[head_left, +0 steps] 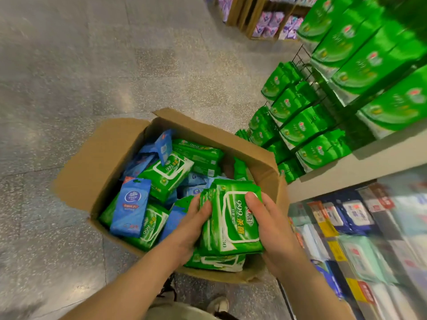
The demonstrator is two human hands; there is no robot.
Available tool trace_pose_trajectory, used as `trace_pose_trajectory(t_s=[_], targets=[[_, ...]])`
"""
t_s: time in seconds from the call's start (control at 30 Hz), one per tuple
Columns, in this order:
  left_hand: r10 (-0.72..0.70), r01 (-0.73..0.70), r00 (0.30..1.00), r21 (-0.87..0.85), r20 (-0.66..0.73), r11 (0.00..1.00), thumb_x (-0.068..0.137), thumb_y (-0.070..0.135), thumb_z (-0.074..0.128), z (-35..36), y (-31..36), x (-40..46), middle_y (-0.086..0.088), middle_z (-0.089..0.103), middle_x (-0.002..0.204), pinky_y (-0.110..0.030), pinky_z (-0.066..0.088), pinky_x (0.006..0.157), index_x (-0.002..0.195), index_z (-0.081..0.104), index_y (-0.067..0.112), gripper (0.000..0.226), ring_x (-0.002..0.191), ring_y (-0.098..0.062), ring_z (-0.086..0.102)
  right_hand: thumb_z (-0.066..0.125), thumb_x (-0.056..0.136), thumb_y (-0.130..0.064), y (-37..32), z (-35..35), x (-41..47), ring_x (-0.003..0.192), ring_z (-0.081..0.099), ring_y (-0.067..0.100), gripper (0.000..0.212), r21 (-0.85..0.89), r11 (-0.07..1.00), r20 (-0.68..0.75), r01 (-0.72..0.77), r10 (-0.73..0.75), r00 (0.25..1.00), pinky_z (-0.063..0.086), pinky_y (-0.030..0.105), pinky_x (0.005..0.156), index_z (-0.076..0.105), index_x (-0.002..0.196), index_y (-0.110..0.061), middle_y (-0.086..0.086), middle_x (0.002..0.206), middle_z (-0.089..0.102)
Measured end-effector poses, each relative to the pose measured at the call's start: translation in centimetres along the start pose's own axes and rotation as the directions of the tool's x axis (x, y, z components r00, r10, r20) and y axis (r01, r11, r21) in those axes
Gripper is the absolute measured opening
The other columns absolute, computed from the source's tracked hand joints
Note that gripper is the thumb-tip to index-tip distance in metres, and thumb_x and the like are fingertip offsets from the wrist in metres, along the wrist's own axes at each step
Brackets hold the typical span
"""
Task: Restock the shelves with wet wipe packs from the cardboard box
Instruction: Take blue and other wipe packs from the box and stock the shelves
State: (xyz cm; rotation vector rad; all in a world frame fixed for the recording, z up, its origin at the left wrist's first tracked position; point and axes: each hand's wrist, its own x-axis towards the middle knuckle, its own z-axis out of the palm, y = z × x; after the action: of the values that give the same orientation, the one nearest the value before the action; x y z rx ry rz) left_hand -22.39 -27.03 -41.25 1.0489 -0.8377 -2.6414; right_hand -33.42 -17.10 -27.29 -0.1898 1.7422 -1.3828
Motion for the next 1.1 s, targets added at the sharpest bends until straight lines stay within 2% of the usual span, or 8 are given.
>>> trace_pose_trajectory(t_s=[0.13,0.3,0.4,0.57,0.73,0.87,1.0,1.1], targets=[[-0.109,0.109,0.993,-0.002,0.035,0.994,0.055,0.083,0.081,3.3,-1.0,-0.3,-0.004,0.056,0.150,-0.056,0.041,0.116,0.156,0.038,0.030,0.122,0.134,-0.029,0.058,0.056,0.100,-0.024,-0.2,-3.2,-2.1,0.109,0.072,0.032,0.028,0.111,0.994,-0.016,-0.002,0.004,1.000,0.056,0.047,0.097,0.067,0.124,-0.015,0.011,0.115,0.076],[-0.195,0.195,0.967,0.022,0.165,0.981,0.077,0.071,0.050,11.1,-1.2,-3.4,-0.016,0.071,0.127,-0.050,0.056,0.096,0.119,0.078,0.018,0.074,0.113,-0.034,0.071,0.075,0.086,-0.024,0.5,-7.8,-5.9,0.105,0.073,0.023,0.049,0.114,0.979,-0.207,0.171,-0.145,0.967,0.059,0.041,0.087,0.054,0.130,-0.024,0.005,0.119,0.071],[-0.233,0.232,0.947,0.031,0.220,0.972,0.078,0.072,0.047,15.5,-3.1,-4.9,-0.020,0.069,0.129,-0.055,0.043,0.110,0.119,0.078,0.014,0.077,0.116,-0.036,0.069,0.072,0.094,-0.026,1.6,-11.1,-9.7,0.104,0.068,0.010,0.031,-0.045,0.947,-0.313,0.318,-0.315,0.896,0.055,0.028,0.084,0.056,0.120,-0.033,-0.012,0.111,0.069],[-0.306,0.293,0.886,0.089,0.349,0.952,0.080,0.075,0.051,22.7,-8.4,-7.7,-0.023,0.061,0.140,-0.060,0.031,0.120,0.140,0.062,0.013,0.087,0.134,-0.041,0.055,0.067,0.081,-0.052,4.7,-17.4,-16.9,0.126,0.057,0.004,0.056,-0.167,0.891,-0.435,0.421,-0.450,0.780,0.049,0.037,0.105,0.049,0.134,-0.051,-0.024,0.132,0.059],[-0.336,0.258,0.841,0.231,0.424,0.938,0.074,0.076,0.058,30.0,-15.1,-11.2,-0.020,0.063,0.139,-0.059,0.035,0.117,0.133,0.069,0.016,0.084,0.129,-0.041,0.060,0.060,0.089,-0.051,7.0,-23.9,-24.2,0.132,0.051,0.002,0.046,-0.311,0.832,-0.588,0.460,-0.548,0.594,0.045,0.032,0.108,0.045,0.130,-0.066,-0.028,0.135,0.054],[-0.402,0.267,0.807,0.340,0.434,0.902,0.087,0.073,0.047,35.3,-20.7,-14.6,-0.019,0.065,0.137,-0.056,0.040,0.113,0.132,0.070,0.017,0.075,0.126,-0.039,0.063,0.057,0.090,-0.054,9.5,-28.8,-29.9,0.129,0.053,0.008,0.047,-0.366,0.819,-0.701,0.441,-0.555,0.449,0.048,0.043,0.105,0.050,0.137,-0.051,-0.024,0.133,0.053],[-0.449,0.263,0.761,0.409,0.468,0.874,0.092,0.074,0.042,40.1,-25.7,-18.4,-0.017,0.066,0.136,-0.052,0.045,0.108,0.130,0.071,0.018,0.074,0.124,-0.037,0.065,0.067,0.080,-0.054,11.3,-32.2,-35.3,0.130,0.052,0.005,0.068,-0.382,0.818,-0.755,0.430,-0.545,0.365,0.049,0.038,0.106,0.042,0.142,-0.048,-0.018,0.138,0.050],[-0.477,0.260,0.720,0.441,0.504,0.859,0.096,0.071,0.039,43.3,-29.0,-21.1,-0.017,0.071,0.128,-0.049,0.056,0.092,0.120,0.077,0.019,0.068,0.113,-0.036,0.071,0.077,0.066,-0.059,12.1,-34.1,-38.8,0.134,0.047,0.001,0.092,-0.367,0.831,-0.783,0.417,-0.518,0.343,0.046,0.035,0.110,0.027,0.143,-0.061,-0.019,0.144,0.044]])
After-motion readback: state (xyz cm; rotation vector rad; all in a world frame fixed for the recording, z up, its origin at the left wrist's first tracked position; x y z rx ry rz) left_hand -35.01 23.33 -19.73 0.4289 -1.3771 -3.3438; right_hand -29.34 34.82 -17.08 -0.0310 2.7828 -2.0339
